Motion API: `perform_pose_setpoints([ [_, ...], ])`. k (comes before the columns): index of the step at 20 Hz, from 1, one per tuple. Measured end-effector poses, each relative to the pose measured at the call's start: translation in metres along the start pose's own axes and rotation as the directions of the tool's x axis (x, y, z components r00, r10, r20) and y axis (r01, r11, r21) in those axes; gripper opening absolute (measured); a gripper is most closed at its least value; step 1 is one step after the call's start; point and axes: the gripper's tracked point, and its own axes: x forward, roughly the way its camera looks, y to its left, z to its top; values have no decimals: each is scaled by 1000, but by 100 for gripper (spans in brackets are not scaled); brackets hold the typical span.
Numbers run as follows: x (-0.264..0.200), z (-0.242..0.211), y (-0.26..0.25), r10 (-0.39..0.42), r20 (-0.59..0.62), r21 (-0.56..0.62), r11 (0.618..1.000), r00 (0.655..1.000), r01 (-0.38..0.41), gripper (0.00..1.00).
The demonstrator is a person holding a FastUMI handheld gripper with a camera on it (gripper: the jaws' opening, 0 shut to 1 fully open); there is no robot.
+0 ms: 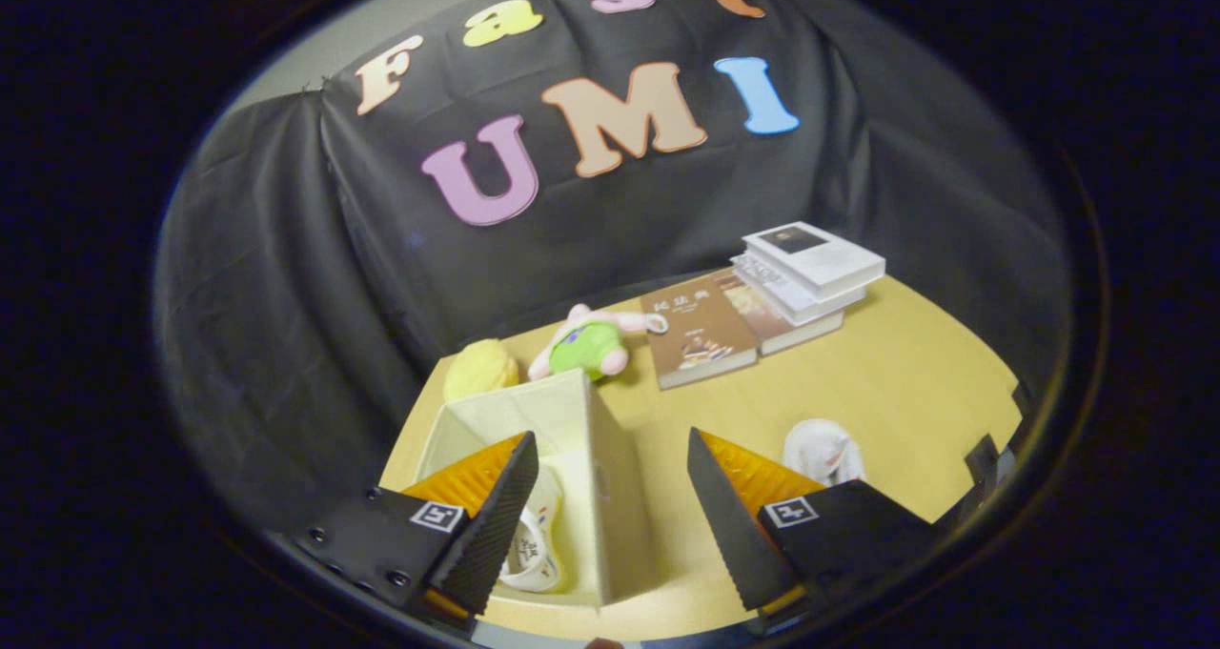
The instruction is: Open the storage box then place both shoes into the box .Put the left shoe in first, then the right shoe, with the right side of both shoes facing outward in a uniform manner.
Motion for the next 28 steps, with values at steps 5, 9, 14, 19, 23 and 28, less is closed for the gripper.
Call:
perform_pose_setpoints([
  [5,-12,-18,-112,-259,-18,-63,964,966,258,98],
  [9,-7,-63,-172,-400,-135,-121,915,907,385,99],
  [14,8,-106,-209,-455,-257,-174,890,853,422,99],
  [19,19,-118,-217,-461,-295,-195,886,837,420,98],
  [23,21,-117,-215,-462,-291,-196,886,838,420,98],
  [28,22,-125,-217,-461,-306,-204,886,833,416,98],
])
